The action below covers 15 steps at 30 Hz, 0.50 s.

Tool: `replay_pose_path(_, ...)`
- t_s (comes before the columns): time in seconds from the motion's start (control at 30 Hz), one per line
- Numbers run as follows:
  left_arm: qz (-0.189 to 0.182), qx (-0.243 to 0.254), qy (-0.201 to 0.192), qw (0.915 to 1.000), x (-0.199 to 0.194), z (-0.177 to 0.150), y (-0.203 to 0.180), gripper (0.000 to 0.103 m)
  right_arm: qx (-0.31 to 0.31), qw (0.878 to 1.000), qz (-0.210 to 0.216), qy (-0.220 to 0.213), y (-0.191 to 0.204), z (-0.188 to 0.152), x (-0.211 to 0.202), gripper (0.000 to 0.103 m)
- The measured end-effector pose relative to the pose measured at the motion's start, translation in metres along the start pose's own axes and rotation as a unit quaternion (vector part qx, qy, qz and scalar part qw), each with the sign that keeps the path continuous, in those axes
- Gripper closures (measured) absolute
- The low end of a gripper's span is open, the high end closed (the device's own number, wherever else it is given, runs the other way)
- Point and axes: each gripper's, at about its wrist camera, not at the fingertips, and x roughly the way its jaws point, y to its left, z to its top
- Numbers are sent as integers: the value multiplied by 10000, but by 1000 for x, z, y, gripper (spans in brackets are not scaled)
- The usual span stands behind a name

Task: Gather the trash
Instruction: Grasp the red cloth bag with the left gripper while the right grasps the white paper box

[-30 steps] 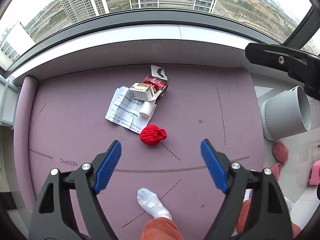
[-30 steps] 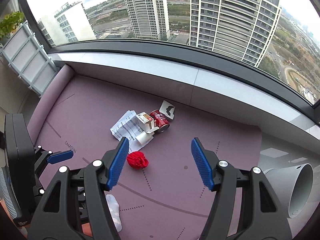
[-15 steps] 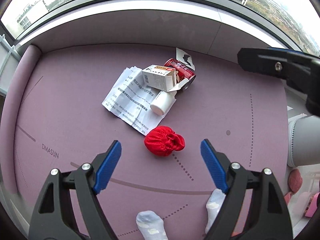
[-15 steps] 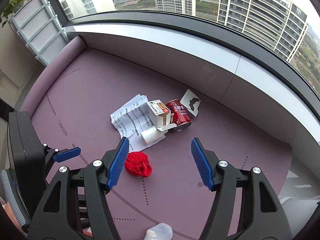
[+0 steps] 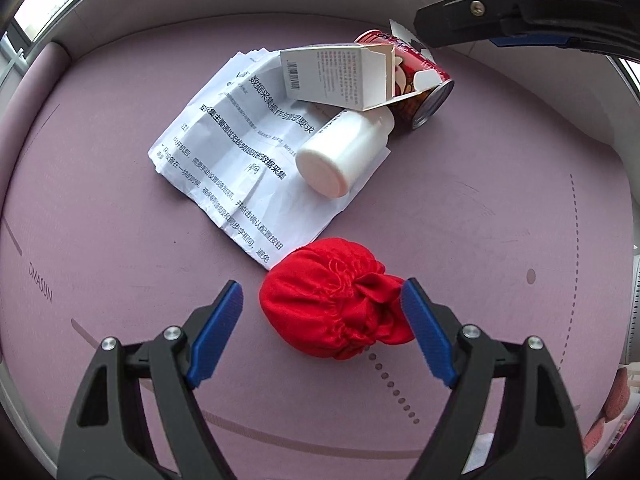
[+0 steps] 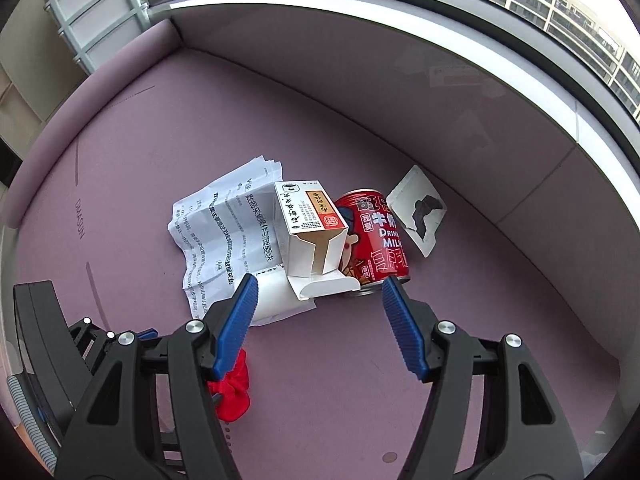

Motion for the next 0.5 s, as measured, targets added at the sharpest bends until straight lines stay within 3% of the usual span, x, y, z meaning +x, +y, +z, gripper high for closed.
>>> replay_pose_path(0.37, -123, 229, -146, 9996, 27, -1, 4, 22, 611, 9976, 212, 260, -6, -7, 44, 41)
replay_pose_path(0.5, -272, 264, -152, 9992, 36, 1, 5, 22, 743, 9966, 166, 316, -9, -5, 55, 48)
